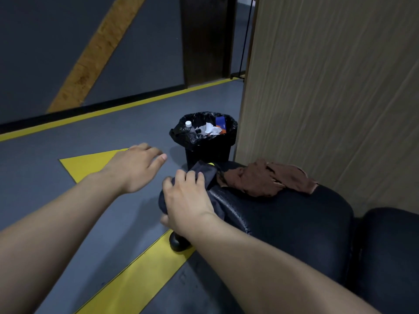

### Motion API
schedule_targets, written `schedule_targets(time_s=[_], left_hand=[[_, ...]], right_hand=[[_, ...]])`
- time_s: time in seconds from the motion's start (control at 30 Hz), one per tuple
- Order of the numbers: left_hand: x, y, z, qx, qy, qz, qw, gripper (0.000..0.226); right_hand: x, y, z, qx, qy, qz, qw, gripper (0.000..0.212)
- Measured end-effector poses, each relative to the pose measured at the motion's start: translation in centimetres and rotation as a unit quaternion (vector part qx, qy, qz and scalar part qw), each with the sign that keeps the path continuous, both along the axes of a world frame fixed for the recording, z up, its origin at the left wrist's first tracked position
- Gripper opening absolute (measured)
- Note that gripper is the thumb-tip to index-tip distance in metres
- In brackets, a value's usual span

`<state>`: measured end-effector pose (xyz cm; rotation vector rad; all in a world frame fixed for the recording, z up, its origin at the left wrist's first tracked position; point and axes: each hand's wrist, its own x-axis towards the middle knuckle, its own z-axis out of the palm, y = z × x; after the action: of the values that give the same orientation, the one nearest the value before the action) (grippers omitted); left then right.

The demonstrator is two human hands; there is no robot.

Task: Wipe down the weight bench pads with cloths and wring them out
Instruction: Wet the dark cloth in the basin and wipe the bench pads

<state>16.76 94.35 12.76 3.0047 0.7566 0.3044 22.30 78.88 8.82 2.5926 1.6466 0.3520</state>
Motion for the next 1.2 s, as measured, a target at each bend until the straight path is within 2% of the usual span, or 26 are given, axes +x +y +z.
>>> schedule_targets(time_s=[0.17, 0.3, 0.5, 0.67, 0.77, 0.87, 0.97, 1.1, 1.2], left_hand=[[0.1, 0.4, 0.4, -0.003, -0.01, 0.014, 1.0, 0.053], [0.7, -0.2, 0.6, 0.004, -0.02, 0.006, 1.0, 0.052], [1.1, -0.5, 0.7, -0.004, -0.029, -0.005, 1.0, 0.055], [0.7, -0.7, 1.2, -0.013, -0.019, -0.001, 1.0, 0.049], [0.6, -0.9, 1.7, -0.008, -0.014, -0.006, 1.0, 0.05], [0.9, -1.1, 2.1, -0.006, -0.021, -0.01, 1.0, 0.053], [1.2, -1.2, 2.2, -0.015, -0.041, -0.005, 0.999, 0.053], [1.7, -1.6, 2.2, -0.029, -0.052, 0.001, 0.998, 0.051], [1.5, -2.0, 2.2, -0.034, -0.052, -0.009, 0.998, 0.055]], right_hand=[[3.2, 3.4, 1.5, -0.043, 0.088, -0.064, 0.993, 0.08], [5.1, 4.8, 2.2, -0.084, 0.104, -0.084, 0.987, 0.077], [7.8, 5.0, 3.5, -0.032, 0.17, -0.137, 0.975, 0.074], [11.4, 4.8, 4.6, 0.029, 0.249, -0.246, 0.936, 0.072], [12.9, 4.4, 4.9, 0.032, 0.278, -0.274, 0.92, 0.07], [12.4, 4.1, 4.9, 0.012, 0.26, -0.242, 0.935, 0.071], [10.4, 3.6, 4.8, 0.003, 0.227, -0.169, 0.959, 0.074], [6.3, 2.7, 3.2, -0.007, 0.155, -0.086, 0.984, 0.074], [3.8, 0.9, 2.4, 0.014, 0.112, -0.064, 0.992, 0.069]])
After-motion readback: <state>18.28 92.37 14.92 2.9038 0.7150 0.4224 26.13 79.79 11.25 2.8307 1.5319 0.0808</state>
